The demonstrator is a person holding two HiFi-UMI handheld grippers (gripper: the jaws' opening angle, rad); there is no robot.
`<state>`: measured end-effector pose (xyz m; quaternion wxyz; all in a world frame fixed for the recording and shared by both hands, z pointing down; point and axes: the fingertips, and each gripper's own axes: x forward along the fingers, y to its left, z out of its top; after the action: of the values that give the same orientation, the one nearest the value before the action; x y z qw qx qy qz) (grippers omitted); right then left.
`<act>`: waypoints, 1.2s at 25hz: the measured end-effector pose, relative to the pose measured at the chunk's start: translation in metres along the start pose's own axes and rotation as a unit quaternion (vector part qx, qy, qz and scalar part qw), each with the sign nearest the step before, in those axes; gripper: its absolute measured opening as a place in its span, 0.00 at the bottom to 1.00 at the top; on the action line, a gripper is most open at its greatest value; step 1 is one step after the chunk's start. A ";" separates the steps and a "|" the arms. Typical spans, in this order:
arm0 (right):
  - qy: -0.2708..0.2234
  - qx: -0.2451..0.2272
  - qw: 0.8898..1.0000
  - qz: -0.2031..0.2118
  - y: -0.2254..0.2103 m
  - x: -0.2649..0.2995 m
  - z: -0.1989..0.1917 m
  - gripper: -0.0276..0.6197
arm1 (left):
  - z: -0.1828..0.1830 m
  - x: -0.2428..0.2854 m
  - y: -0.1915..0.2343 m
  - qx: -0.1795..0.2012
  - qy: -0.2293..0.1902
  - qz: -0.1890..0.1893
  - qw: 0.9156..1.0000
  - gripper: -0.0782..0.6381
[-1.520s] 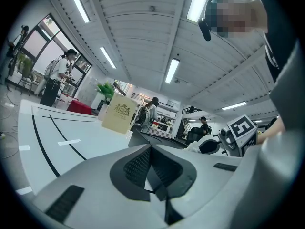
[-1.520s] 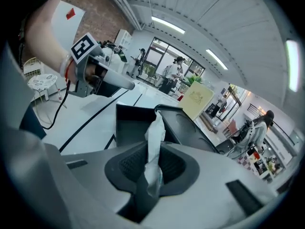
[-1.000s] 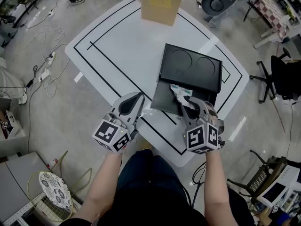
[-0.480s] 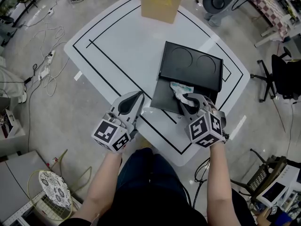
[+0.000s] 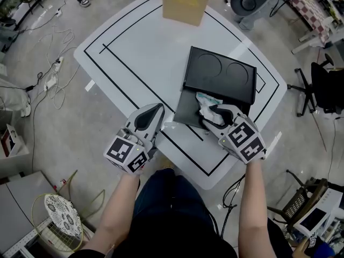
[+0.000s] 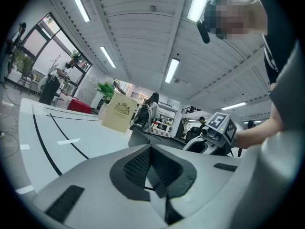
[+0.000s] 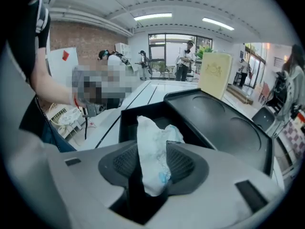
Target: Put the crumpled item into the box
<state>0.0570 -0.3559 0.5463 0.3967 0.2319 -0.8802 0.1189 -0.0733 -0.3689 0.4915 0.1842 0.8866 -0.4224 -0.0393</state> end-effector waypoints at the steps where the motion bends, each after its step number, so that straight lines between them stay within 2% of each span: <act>1: -0.002 0.009 1.000 0.007 0.000 0.000 0.000 0.32 | 0.000 -0.001 0.000 0.000 0.000 0.001 1.000 0.11; 7: -0.010 0.039 0.999 0.032 0.002 -0.002 0.003 0.38 | -0.001 -0.002 0.001 -0.002 0.001 0.001 1.000 0.11; 19: -0.025 0.039 0.998 0.042 0.008 -0.012 0.013 0.38 | -0.001 0.000 -0.002 -0.004 0.000 -0.006 1.000 0.11; 23: -0.026 0.025 0.999 0.034 0.012 -0.016 0.011 0.37 | 0.000 -0.001 -0.006 -0.002 -0.002 -0.008 1.000 0.11; 30: -0.041 0.015 0.999 0.008 0.014 -0.023 0.010 0.17 | -0.001 -0.004 -0.014 -0.001 -0.004 -0.010 1.000 0.11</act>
<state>0.0568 -0.3401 0.5220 0.3555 0.2359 -0.8956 0.1255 -0.0655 -0.3577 0.4867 0.1830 0.8905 -0.4140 -0.0455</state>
